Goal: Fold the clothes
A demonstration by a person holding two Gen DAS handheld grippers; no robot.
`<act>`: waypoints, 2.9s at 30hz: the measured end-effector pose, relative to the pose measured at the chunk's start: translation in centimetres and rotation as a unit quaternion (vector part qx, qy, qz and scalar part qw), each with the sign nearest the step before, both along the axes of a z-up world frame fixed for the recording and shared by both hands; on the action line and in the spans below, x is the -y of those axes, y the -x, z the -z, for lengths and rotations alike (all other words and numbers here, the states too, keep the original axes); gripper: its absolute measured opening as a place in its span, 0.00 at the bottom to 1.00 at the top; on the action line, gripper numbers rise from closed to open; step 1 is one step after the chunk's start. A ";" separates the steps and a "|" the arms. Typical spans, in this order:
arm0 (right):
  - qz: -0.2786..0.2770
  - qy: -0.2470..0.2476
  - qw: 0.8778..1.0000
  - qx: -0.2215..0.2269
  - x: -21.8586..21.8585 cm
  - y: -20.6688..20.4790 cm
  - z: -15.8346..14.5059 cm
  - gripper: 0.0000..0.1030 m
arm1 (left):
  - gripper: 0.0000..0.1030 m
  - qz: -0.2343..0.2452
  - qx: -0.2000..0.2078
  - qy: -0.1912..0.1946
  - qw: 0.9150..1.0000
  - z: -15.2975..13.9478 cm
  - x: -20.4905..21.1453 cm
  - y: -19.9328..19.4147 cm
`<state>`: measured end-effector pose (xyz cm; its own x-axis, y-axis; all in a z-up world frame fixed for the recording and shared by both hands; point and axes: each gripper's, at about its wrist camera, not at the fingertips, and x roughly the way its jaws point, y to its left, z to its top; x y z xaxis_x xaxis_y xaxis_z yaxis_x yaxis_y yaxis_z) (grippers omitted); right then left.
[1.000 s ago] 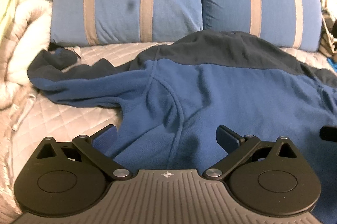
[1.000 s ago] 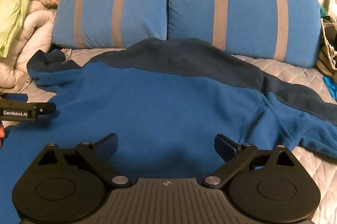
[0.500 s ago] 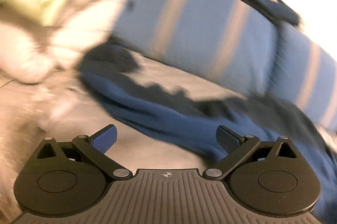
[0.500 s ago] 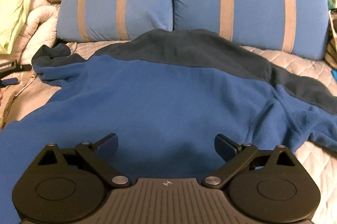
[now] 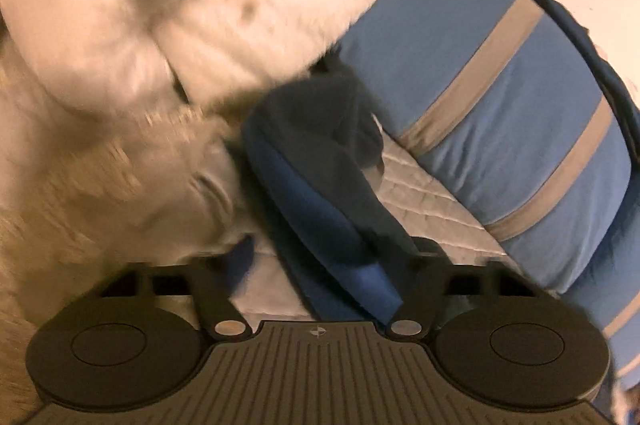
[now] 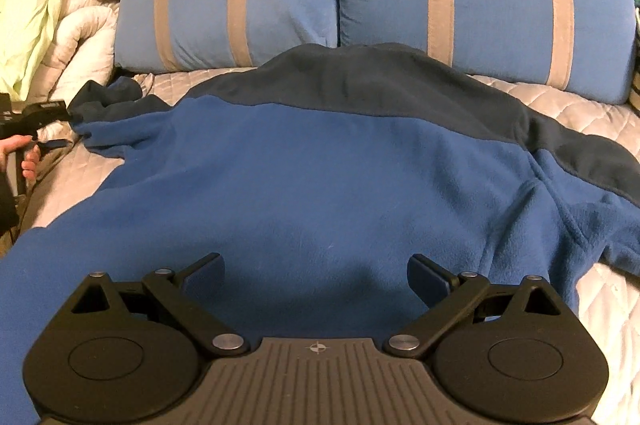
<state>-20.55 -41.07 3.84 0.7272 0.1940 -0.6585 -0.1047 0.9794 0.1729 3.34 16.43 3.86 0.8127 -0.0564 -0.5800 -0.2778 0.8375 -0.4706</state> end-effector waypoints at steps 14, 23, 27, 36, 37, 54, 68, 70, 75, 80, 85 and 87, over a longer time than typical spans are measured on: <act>-0.010 -0.017 1.000 -0.006 0.2 -0.2 0.1 0.94 | 0.05 0.221 0.046 -0.120 0.967 -5.9 16.1 2.3; -0.021 -0.006 1.000 -0.013 -0.2 -0.5 0.1 0.94 | 0.65 0.321 0.100 -0.057 0.940 -7.5 18.4 6.4; -0.026 -0.010 0.999 -0.022 -0.2 -0.8 0.2 0.94 | 0.71 0.301 0.128 -0.026 0.945 -8.9 15.7 7.8; -0.020 -0.016 1.000 -0.010 -0.2 -0.3 0.1 0.94 | 0.71 0.169 0.075 0.087 0.979 -4.9 7.1 3.4; -0.018 -0.020 1.000 -0.006 -0.1 -0.2 0.0 0.94 | 0.71 0.154 0.067 0.094 0.981 -4.2 6.2 2.9; -0.018 -0.081 0.997 0.003 1.8 -0.1 0.3 0.94 | 0.37 -0.004 -0.016 0.296 0.955 6.1 -0.6 -7.6; -0.024 -0.075 0.997 0.000 1.5 -0.1 0.4 0.94 | 0.09 0.060 -0.007 -0.115 0.992 -4.0 5.7 -6.4; -0.023 -0.074 0.997 0.002 1.5 0.0 0.3 0.94 | 0.09 0.055 0.018 -0.190 0.980 -6.2 6.2 -4.7; -0.024 -0.072 0.997 0.008 1.3 0.2 0.2 0.94 | 0.08 0.014 0.061 -0.278 0.958 -9.5 3.7 -0.1; -0.029 -0.076 0.997 0.010 1.6 0.2 0.2 0.94 | 0.08 -0.031 0.071 -0.319 0.945 -11.3 -1.2 5.4; -0.031 -0.087 0.996 0.013 2.1 0.4 0.2 0.94 | 0.08 -0.081 0.050 -0.308 0.947 -10.2 -7.7 11.8; -0.032 -0.091 0.995 0.012 2.1 0.3 0.2 0.94 | 0.08 -0.099 0.027 -0.297 0.949 -8.6 -9.9 13.7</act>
<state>-20.89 -43.18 3.65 0.7246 0.3548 -0.5908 -0.1722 0.9233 0.3433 -10.31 26.34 12.47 0.8022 0.4252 -0.4192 -0.4473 0.8930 0.0498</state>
